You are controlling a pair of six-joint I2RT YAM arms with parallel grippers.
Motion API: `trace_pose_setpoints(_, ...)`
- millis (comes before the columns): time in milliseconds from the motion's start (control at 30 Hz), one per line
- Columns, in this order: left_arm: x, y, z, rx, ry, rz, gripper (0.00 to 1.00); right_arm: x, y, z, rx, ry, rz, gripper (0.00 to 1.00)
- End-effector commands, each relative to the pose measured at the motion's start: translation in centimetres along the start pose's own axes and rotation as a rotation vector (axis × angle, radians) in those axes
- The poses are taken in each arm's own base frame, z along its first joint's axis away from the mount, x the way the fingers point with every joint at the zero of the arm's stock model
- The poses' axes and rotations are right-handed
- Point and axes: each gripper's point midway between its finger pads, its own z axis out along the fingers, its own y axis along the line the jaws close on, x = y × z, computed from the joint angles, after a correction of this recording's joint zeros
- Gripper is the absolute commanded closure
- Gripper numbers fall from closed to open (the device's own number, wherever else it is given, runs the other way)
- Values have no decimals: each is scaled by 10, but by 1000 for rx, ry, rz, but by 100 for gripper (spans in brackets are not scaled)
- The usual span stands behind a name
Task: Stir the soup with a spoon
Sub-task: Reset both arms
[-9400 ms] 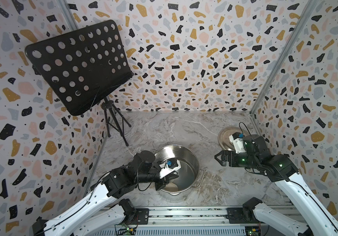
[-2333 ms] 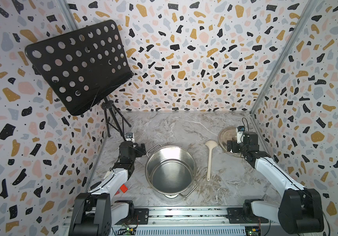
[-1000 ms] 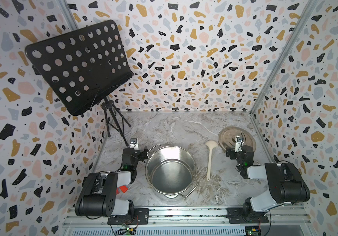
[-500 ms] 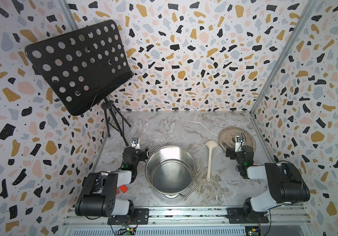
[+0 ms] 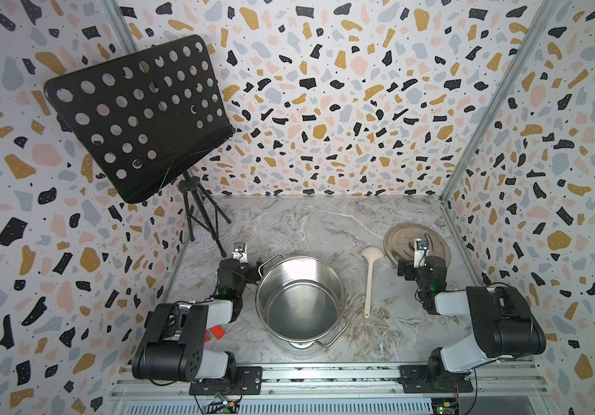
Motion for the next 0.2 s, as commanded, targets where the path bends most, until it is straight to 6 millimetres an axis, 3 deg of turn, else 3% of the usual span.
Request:
trace_pose_setpoints(0, -16, -1, 5, 1, -36, 10, 1, -11, 0, -1, -6, -34, 10, 0)
trace_pose_setpoints(167, -17, -1, 2, -2, -44, 11, 1, -11, 0, -1, -5, -34, 11, 0)
